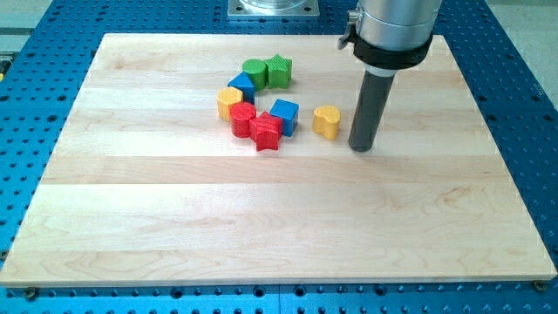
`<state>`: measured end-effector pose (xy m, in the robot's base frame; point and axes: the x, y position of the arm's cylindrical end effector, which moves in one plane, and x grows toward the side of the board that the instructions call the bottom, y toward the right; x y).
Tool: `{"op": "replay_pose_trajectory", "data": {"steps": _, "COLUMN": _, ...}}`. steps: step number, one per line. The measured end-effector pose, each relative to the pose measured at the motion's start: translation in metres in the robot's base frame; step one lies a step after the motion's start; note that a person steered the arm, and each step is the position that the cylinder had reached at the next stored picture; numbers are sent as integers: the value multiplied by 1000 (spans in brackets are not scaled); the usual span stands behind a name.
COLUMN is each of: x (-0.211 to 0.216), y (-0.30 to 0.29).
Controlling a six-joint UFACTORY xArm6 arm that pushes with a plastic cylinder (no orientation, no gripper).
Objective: Place the yellow heart horizontal to the blue cube
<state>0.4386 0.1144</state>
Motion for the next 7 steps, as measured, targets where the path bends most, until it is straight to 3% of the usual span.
{"op": "replay_pose_trajectory", "data": {"steps": 1, "x": -29, "y": 10}}
{"op": "replay_pose_trajectory", "data": {"steps": 3, "x": -44, "y": -5}}
{"op": "replay_pose_trajectory", "data": {"steps": 6, "x": -47, "y": -33}}
{"op": "replay_pose_trajectory", "data": {"steps": 7, "x": -21, "y": -1}}
